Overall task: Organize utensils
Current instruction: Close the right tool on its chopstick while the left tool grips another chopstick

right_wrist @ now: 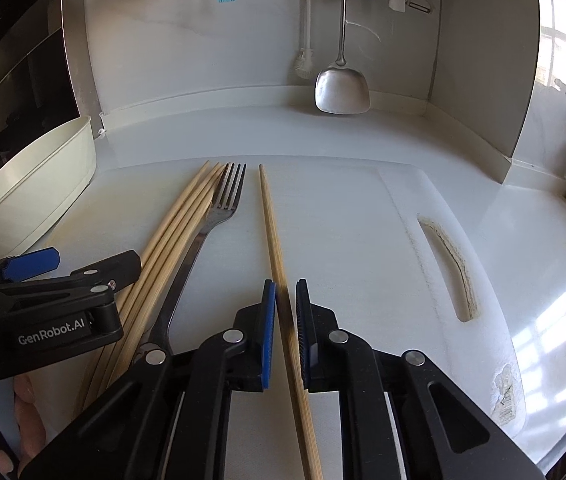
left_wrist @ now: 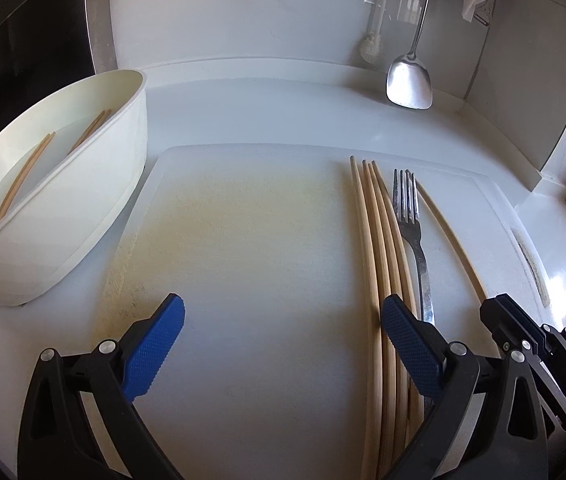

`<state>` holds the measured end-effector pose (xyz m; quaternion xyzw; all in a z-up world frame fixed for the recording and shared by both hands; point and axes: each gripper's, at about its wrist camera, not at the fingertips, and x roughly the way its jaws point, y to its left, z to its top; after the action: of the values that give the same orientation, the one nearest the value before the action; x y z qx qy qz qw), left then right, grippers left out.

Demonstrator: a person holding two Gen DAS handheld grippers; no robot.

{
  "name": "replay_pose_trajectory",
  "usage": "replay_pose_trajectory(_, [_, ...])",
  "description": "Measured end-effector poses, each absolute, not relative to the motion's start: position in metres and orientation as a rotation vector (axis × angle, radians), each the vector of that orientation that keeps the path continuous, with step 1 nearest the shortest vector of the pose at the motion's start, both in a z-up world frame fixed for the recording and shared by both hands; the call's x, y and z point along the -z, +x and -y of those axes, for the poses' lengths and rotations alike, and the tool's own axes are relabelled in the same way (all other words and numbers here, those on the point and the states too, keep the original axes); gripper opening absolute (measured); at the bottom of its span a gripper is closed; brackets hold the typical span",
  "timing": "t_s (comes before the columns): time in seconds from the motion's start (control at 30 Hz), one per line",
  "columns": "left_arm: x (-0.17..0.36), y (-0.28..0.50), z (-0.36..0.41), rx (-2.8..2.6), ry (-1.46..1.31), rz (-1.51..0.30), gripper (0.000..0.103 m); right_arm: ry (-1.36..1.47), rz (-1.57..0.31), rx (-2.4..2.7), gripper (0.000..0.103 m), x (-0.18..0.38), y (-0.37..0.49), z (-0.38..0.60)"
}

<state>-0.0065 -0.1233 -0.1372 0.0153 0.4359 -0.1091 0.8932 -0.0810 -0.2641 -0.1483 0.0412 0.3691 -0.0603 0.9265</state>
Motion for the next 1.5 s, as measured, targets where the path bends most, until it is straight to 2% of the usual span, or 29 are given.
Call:
replay_pose_trajectory(0.57, [0.14,0.003,0.133,0.213,0.103,-0.901,0.098,0.074,-0.786,0.121,0.011,0.146,-0.069,0.266])
replay_pose_trajectory(0.67, [0.14,0.003,0.131,0.207,0.1,-0.903,0.098,0.074,-0.792,0.122,0.02,0.145,-0.066,0.267])
replay_pose_trajectory(0.73, [0.14,0.005,0.132,0.198,0.097,-0.903,0.098,0.078,-0.797,0.129,0.034,0.145,-0.062,0.269])
replay_pose_trajectory(0.93, [0.139,0.004,0.134,0.182,0.088,-0.891,0.095,0.05,-0.79,0.113,0.035,0.145,-0.058,0.271])
replay_pose_trajectory(1.1, [0.135,-0.003,0.141,0.199,0.094,-0.87,0.073,0.039,-0.789,0.088,0.028,0.144,-0.058,0.269])
replay_pose_trajectory(1.23, [0.132,-0.009,0.145,0.22,0.109,-0.856,0.056,0.008,-0.777,0.078,0.012,0.145,-0.061,0.262])
replay_pose_trajectory(1.3, [0.131,-0.012,0.149,0.231,0.121,-0.848,0.044,0.007,-0.777,0.086,0.007,0.145,-0.062,0.263])
replay_pose_trajectory(1.37, [0.13,-0.015,0.151,0.238,0.134,-0.838,0.036,0.009,-0.776,0.085,0.006,0.145,-0.063,0.263])
replay_pose_trajectory(1.43, [0.13,-0.017,0.155,0.239,0.153,-0.827,0.022,0.012,-0.775,0.083,0.006,0.145,-0.064,0.264])
replay_pose_trajectory(1.47, [0.13,-0.018,0.157,0.243,0.164,-0.823,0.01,0.014,-0.775,0.081,0.006,0.146,-0.065,0.265])
replay_pose_trajectory(1.5, [0.13,-0.019,0.158,0.242,0.173,-0.821,0.008,0.022,-0.775,0.078,0.006,0.146,-0.066,0.266])
